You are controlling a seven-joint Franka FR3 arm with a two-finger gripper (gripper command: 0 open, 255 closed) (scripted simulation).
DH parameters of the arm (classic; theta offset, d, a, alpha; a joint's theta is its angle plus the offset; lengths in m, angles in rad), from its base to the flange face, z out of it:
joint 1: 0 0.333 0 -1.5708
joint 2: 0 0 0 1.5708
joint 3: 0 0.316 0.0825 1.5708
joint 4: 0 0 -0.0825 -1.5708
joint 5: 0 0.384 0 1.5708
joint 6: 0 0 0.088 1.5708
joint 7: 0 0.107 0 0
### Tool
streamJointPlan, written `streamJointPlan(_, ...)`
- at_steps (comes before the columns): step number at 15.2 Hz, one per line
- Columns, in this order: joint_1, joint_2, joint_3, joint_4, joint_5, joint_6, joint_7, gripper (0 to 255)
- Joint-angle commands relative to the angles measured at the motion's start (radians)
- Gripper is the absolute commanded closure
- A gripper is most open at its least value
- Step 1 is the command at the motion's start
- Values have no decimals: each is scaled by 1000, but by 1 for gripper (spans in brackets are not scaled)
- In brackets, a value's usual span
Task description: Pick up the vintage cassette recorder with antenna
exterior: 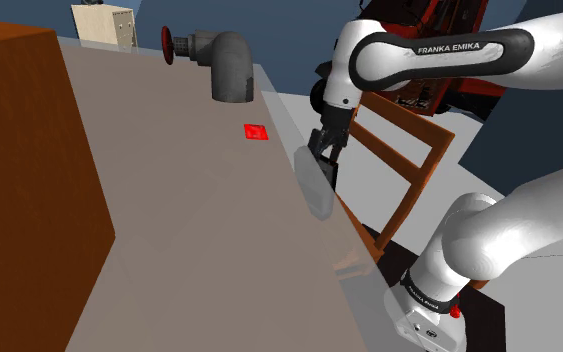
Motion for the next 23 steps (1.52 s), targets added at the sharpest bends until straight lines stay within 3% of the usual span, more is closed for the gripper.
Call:
streamJointPlan(1,0,0,0,-4,0,4,-1,0)
streamJointPlan(2,0,0,0,-3,0,4,0,255)
streamJointPlan(11,0,0,-1,-4,0,4,-1,255)
streamJointPlan(23,-1,-6,-5,153,-6,-158,15,255)
